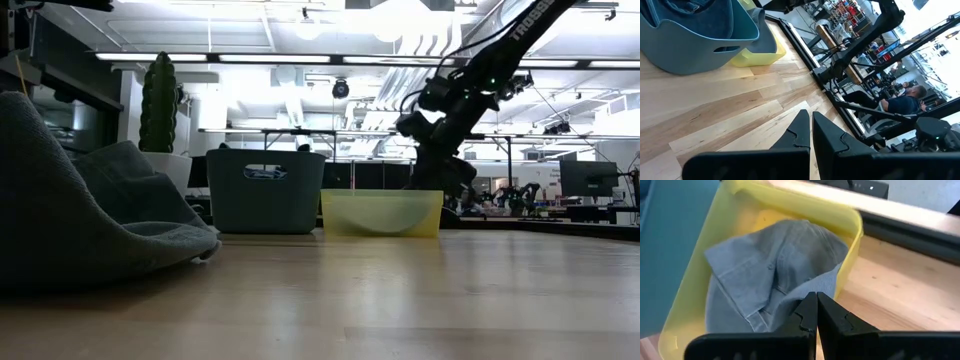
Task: Pick & Place hat
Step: Put the top gray cap into the yellow bin, then put the gray cap into the yellow bin
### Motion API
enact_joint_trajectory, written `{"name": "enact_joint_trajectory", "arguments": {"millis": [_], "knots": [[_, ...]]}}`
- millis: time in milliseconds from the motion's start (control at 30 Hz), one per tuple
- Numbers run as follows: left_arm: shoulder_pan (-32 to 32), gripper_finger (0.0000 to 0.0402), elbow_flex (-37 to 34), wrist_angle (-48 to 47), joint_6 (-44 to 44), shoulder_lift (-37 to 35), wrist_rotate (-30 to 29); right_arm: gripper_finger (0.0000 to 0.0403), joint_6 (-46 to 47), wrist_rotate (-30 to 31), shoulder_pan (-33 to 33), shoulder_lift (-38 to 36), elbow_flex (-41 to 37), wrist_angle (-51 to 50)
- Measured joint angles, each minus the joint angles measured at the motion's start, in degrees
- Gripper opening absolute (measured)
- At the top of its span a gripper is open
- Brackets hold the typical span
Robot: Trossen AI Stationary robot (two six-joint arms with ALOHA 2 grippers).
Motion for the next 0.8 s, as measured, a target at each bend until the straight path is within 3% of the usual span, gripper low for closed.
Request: {"name": "enact_joint_trajectory", "arguments": {"millis": [467,800], "knots": [[0.0,0.0,0.0,0.0,0.0,0.0,0.0,0.0,0.7,-2.7,0.9,1.1,0.0,0.9],[0.0,0.0,0.0,0.0,0.0,0.0,0.0,0.0,1.0,-3.3,-0.5,-4.5,0.0,1.3]]}}
